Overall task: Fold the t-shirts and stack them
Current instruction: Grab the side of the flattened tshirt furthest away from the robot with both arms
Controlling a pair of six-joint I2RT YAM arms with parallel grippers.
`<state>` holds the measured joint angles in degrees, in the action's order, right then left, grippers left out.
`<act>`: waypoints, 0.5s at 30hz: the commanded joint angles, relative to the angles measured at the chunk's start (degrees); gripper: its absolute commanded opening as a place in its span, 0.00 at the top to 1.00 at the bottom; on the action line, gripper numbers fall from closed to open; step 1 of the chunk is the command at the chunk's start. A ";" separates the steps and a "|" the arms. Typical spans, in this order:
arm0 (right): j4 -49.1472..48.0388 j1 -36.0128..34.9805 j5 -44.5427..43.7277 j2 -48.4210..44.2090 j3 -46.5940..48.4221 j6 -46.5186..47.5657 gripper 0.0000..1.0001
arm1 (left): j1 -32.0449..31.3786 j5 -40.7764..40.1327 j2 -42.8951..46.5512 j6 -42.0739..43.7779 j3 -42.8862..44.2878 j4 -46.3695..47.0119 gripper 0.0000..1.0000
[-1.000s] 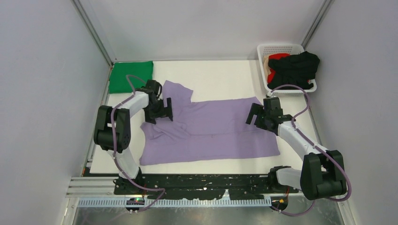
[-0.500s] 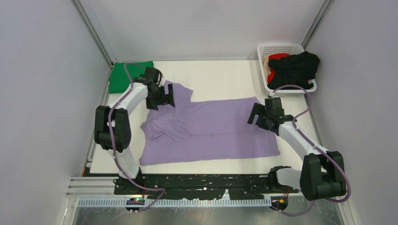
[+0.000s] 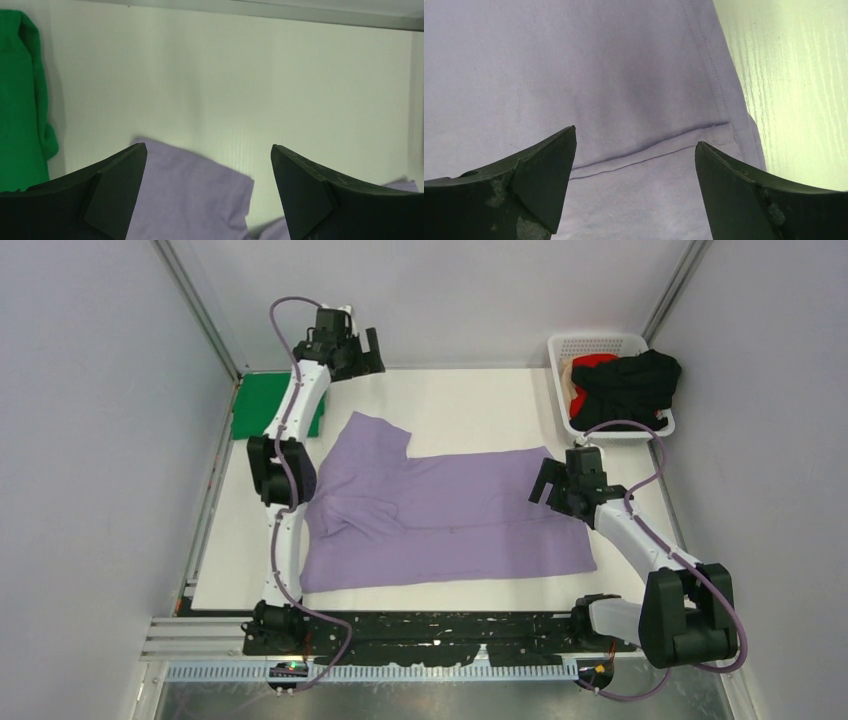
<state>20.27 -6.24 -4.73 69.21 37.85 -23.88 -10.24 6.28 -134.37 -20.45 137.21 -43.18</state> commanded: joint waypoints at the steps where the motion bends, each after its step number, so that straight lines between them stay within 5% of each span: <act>1: -2.32 0.58 -1.73 -0.47 2.23 0.58 0.05 | 3.64 5.02 -8.21 -2.05 5.95 2.33 0.00; 5: -2.27 0.83 -2.19 0.44 2.46 0.57 0.05 | 6.20 11.44 -7.16 -12.60 -5.22 18.08 0.00; 9: -2.30 0.91 -1.66 1.08 2.82 0.33 0.05 | 6.72 12.52 -13.63 -15.77 4.38 12.78 0.00; 15: -2.43 0.88 -1.21 1.18 2.74 -0.21 0.05 | 8.07 9.55 -14.29 -24.53 1.40 11.28 0.00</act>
<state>19.73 -5.58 -5.48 70.52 38.37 -23.90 -2.33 17.04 -149.97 -37.39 138.06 -32.58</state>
